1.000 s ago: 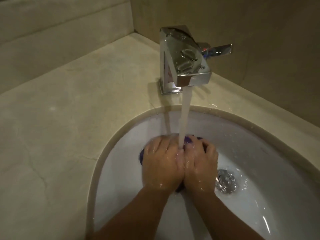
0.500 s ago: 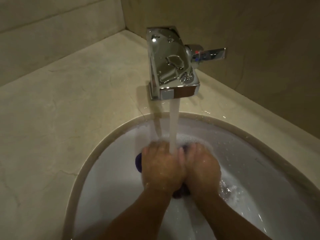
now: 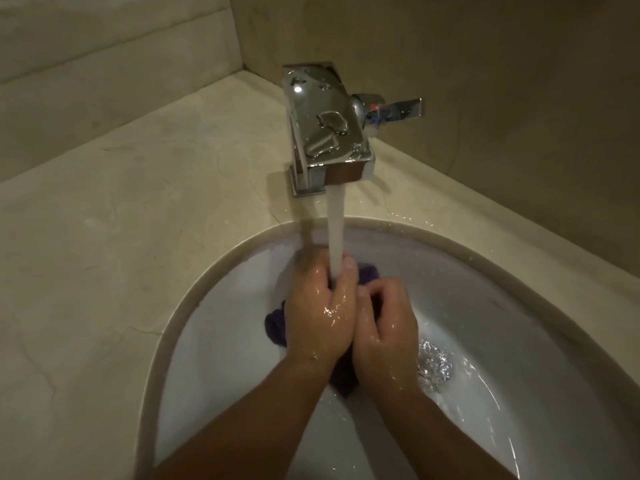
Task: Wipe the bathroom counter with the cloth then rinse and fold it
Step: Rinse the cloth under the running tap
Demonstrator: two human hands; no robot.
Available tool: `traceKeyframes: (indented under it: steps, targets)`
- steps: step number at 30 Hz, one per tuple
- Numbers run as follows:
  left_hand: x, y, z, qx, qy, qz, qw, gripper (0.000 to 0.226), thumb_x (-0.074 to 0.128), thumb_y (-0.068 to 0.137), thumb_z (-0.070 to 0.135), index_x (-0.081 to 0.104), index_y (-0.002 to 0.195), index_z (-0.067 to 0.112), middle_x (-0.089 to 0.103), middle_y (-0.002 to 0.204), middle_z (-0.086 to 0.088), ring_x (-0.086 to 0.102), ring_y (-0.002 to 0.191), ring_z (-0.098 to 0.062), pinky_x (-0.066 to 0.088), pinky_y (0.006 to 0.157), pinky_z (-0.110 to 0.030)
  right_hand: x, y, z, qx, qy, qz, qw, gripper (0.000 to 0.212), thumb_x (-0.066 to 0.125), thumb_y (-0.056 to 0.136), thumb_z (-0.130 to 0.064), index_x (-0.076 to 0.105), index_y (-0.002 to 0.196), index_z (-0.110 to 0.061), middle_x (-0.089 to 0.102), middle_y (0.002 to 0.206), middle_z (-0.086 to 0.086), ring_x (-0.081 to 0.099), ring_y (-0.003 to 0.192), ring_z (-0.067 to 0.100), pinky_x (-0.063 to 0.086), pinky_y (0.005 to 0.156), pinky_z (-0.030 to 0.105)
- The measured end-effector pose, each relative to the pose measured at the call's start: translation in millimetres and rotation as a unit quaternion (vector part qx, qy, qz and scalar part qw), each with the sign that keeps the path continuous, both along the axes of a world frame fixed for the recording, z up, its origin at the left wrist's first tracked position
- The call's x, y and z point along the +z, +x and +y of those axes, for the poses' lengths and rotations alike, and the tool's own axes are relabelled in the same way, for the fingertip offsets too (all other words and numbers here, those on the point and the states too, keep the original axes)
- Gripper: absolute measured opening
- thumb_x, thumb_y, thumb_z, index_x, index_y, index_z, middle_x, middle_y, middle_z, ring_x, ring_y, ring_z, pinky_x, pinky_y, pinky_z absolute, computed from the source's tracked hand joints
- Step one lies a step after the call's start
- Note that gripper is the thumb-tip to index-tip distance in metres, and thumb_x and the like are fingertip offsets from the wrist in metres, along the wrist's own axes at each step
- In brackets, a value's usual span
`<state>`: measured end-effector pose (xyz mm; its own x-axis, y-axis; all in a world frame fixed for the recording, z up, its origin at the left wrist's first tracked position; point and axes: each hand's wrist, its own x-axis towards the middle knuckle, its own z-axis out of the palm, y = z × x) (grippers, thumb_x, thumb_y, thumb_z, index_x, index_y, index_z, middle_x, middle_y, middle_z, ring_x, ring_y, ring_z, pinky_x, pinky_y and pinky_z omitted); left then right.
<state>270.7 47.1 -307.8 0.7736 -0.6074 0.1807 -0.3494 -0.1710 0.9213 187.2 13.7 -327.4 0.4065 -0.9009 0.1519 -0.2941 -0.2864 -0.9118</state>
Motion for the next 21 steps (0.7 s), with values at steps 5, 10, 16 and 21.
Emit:
traceKeyframes:
  steps: [5, 10, 16, 21]
  targets:
    - [-28.9, -1.0, 17.4, -0.086, 0.118, -0.251, 0.957, 0.030, 0.044, 0.099, 0.031, 0.072, 0.094, 0.024, 0.068, 0.080, 0.006, 0.058, 0.076, -0.010, 0.045, 0.084, -0.027, -37.0, -2.2, -7.0, -0.028, -0.063, 0.161, 0.985, 0.043, 0.039, 0.089, -0.049, 0.063, 0.117, -0.025, 0.055, 0.113, -0.003, 0.048, 0.103, 0.017, 0.044, 0.086, 0.035]
    - [-28.5, -8.7, 8.4, -0.030, 0.234, -0.286, 0.929, 0.048, 0.028, 0.100, 0.034, 0.068, 0.078, 0.019, 0.062, 0.072, -0.004, 0.052, 0.070, -0.023, 0.043, 0.076, -0.037, -44.9, -5.3, -16.8, 0.017, -0.138, 0.168, 0.976, 0.017, 0.043, 0.090, -0.029, 0.059, 0.089, -0.023, 0.058, 0.091, -0.009, 0.049, 0.086, 0.015, 0.041, 0.081, 0.035]
    - [-23.1, -6.0, -0.1, -0.029, 0.266, -0.260, 0.928, 0.037, 0.041, 0.085, 0.040, 0.062, 0.070, 0.014, 0.055, 0.061, -0.012, 0.054, 0.057, -0.034, 0.046, 0.055, -0.045, -34.9, -2.4, -24.8, -0.003, -0.100, 0.237, 0.966, 0.024, 0.045, 0.095, -0.032, 0.065, 0.084, -0.021, 0.062, 0.083, -0.006, 0.064, 0.079, 0.021, 0.050, 0.071, 0.032]
    - [-21.2, -6.2, -12.9, -0.034, 0.311, -0.256, 0.915, 0.058, 0.025, 0.097, 0.046, 0.061, 0.063, 0.018, 0.053, 0.053, -0.003, 0.055, 0.049, -0.023, 0.050, 0.056, -0.037, -36.8, -2.7, -31.1, -0.042, -0.014, 0.235, 0.971, 0.044, 0.038, 0.099, -0.051, 0.070, 0.083, -0.026, 0.070, 0.082, -0.008, 0.067, 0.076, 0.017, 0.054, 0.073, 0.034]
